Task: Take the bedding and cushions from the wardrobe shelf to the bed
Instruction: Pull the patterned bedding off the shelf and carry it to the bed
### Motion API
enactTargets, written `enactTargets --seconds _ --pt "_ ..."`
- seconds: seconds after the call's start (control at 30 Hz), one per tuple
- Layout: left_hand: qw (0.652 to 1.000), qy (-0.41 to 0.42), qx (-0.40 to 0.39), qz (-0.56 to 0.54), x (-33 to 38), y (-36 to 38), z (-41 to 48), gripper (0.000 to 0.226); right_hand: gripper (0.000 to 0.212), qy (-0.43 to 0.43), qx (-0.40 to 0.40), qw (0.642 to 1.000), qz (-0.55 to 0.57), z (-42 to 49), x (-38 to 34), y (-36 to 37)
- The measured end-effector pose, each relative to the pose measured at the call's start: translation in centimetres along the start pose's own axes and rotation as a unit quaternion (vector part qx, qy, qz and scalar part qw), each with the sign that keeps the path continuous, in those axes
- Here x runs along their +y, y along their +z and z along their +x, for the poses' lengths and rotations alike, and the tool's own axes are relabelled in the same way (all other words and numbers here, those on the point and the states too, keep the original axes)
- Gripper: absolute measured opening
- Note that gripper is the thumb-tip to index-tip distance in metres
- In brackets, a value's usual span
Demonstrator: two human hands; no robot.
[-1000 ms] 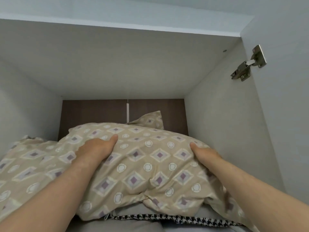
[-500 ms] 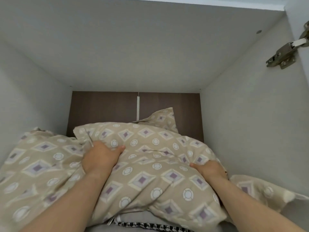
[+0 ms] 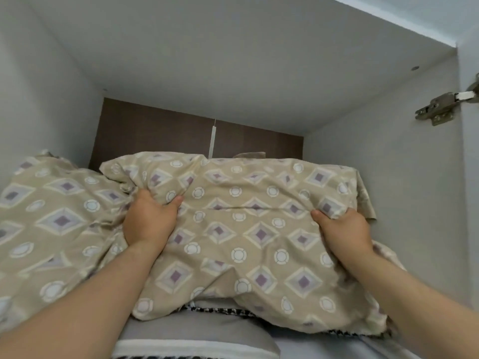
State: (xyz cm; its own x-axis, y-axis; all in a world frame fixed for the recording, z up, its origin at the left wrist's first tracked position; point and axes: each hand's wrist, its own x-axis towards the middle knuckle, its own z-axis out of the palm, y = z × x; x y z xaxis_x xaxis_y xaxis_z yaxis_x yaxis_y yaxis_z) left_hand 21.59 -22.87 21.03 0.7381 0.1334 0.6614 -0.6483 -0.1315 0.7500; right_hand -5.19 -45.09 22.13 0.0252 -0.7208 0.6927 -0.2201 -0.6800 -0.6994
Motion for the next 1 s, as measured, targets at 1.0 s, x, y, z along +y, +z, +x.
enactTargets --seconds 1.0 --pt "1.0 -0.013 -0.012 -0.009 10.3 -31.7 -25.7 0.05 0.049 0.045 -0.06 0.996 0.05 -27.3 -3.1 -32.7"
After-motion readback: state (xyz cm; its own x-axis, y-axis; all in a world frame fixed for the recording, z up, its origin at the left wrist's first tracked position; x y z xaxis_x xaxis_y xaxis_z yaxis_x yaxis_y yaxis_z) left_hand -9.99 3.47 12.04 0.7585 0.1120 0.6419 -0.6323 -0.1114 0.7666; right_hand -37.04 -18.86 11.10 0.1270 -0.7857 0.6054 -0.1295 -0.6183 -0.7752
